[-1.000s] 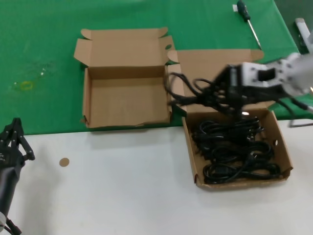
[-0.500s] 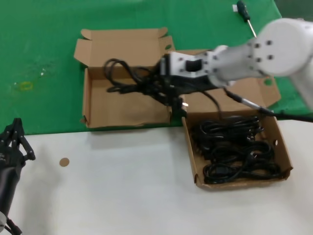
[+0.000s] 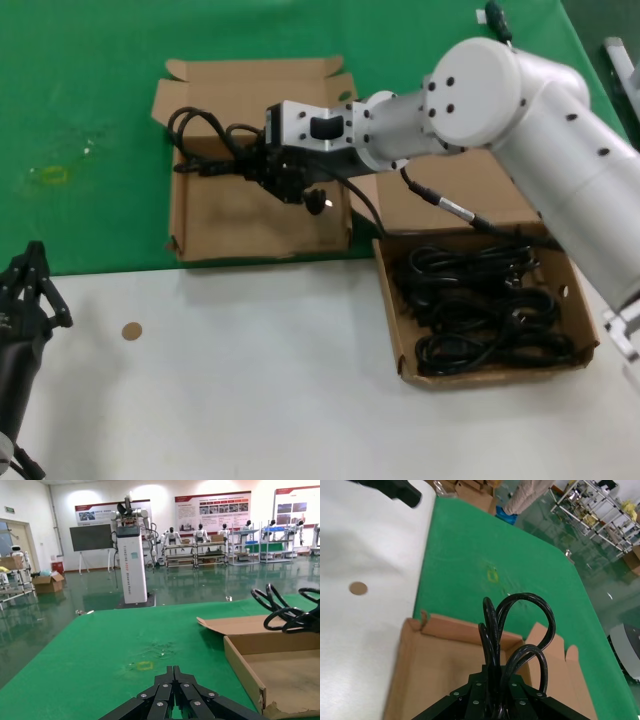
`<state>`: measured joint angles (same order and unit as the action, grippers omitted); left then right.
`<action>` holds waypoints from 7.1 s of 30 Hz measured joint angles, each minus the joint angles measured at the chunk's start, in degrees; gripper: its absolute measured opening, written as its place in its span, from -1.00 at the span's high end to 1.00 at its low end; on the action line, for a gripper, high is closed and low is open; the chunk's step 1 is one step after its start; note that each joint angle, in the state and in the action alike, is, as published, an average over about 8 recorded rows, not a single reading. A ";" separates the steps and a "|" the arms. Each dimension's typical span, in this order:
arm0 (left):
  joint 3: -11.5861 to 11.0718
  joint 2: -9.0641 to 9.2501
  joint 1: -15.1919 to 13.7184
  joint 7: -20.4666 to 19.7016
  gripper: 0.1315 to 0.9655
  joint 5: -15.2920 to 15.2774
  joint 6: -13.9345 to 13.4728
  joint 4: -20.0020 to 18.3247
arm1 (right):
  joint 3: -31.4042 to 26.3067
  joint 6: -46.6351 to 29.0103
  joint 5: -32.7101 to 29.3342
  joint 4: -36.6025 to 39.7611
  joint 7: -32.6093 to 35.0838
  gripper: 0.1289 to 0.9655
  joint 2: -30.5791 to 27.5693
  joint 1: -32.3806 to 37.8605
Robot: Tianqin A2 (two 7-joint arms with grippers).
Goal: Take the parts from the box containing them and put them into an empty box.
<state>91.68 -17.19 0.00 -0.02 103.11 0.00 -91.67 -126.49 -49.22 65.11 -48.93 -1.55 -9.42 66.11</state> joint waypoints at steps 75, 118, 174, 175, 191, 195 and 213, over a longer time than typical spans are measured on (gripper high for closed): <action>0.00 0.00 0.00 0.00 0.45 0.01 0.00 0.00 | 7.29 13.06 6.63 -9.86 -0.19 -0.90 -1.65 -14.75; 0.00 0.00 0.00 0.03 -0.99 0.02 0.00 0.00 | 27.80 39.99 30.01 -34.35 1.10 -1.00 -6.21 -53.01; 0.00 0.00 0.00 0.02 -1.00 0.02 0.00 0.00 | 33.62 47.64 36.65 -41.31 1.47 -1.00 -7.50 -63.87; 0.00 0.00 0.00 0.02 -1.00 0.02 0.00 0.00 | 33.62 47.64 36.65 -41.31 1.47 -1.00 -7.50 -63.87; 0.00 0.00 0.00 0.02 -1.00 0.02 0.00 0.00 | 33.62 47.64 36.65 -41.31 1.47 -1.00 -7.50 -63.87; 0.00 0.00 0.00 0.02 -1.00 0.02 0.00 0.00 | 33.62 47.64 36.65 -41.31 1.47 -1.00 -7.50 -63.87; 0.00 0.00 0.00 0.02 -1.00 0.02 0.00 0.00 | 33.62 47.64 36.65 -41.31 1.47 -1.00 -7.50 -63.87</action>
<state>91.67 -17.19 0.00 0.00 103.13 0.00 -91.67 -92.87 -1.58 101.76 -90.24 -0.07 -16.92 2.24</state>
